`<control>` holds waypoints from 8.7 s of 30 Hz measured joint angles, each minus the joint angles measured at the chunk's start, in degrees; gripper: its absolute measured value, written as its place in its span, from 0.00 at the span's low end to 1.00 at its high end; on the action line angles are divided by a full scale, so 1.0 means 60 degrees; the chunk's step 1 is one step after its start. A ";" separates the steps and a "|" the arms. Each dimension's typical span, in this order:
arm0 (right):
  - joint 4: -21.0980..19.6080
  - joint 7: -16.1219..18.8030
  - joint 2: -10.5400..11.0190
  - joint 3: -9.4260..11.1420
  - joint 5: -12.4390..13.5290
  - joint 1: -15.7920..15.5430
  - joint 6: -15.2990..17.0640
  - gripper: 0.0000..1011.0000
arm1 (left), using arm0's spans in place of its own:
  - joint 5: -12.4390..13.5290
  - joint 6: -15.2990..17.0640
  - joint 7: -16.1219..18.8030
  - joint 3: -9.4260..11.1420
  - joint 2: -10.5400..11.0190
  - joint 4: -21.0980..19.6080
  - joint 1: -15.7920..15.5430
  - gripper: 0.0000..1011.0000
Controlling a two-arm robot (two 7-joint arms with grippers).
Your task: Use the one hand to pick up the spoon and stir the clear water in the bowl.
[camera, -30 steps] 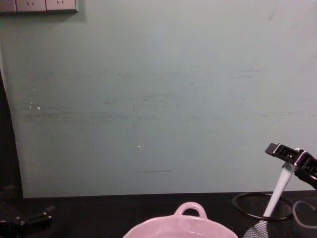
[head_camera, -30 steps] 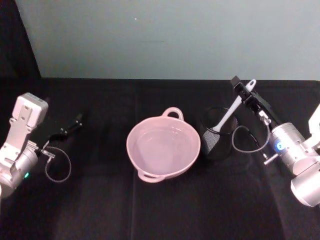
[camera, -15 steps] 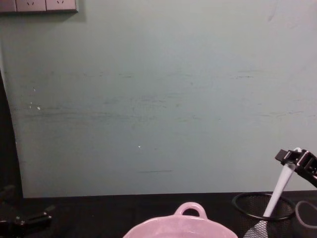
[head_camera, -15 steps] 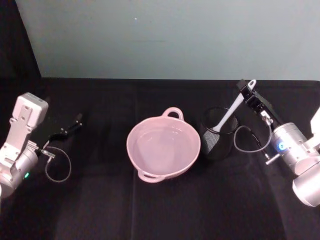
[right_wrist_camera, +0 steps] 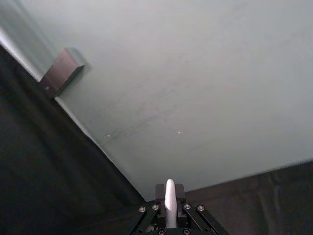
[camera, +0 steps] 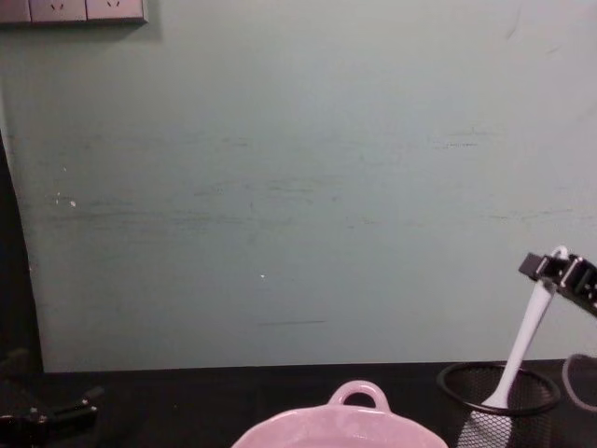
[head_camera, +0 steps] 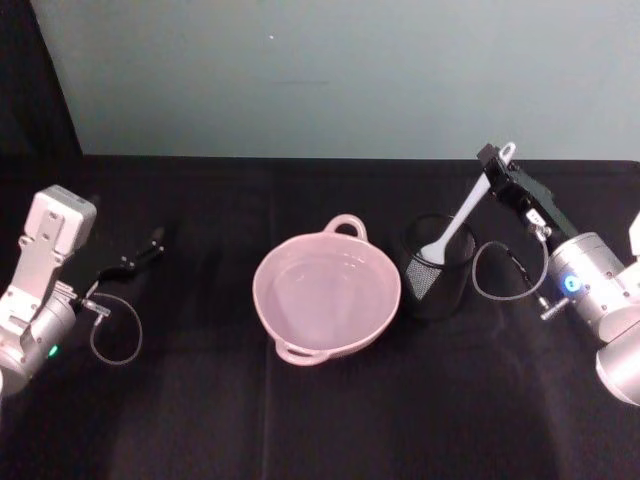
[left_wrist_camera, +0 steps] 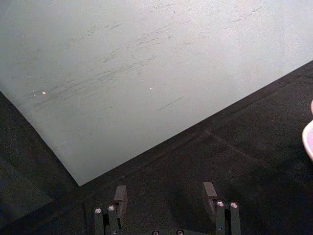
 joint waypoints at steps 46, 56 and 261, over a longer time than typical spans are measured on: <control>-0.2506 0.0797 0.2043 -0.1260 -0.3048 0.0863 0.1532 0.12 | 0.0000 0.0000 0.0000 0.0000 0.0000 0.0000 0.0000 1.00; -0.2668 0.0790 0.2125 -0.1245 -0.3138 0.0855 0.1604 0.12 | 0.0000 0.0000 0.0000 0.0000 -0.0001 0.0000 0.0000 1.00; 0.0546 0.2737 -0.0637 -0.3260 -0.3855 0.2269 -0.0169 0.12 | 0.0000 0.0000 0.0000 0.0000 0.0000 0.0000 0.0000 1.00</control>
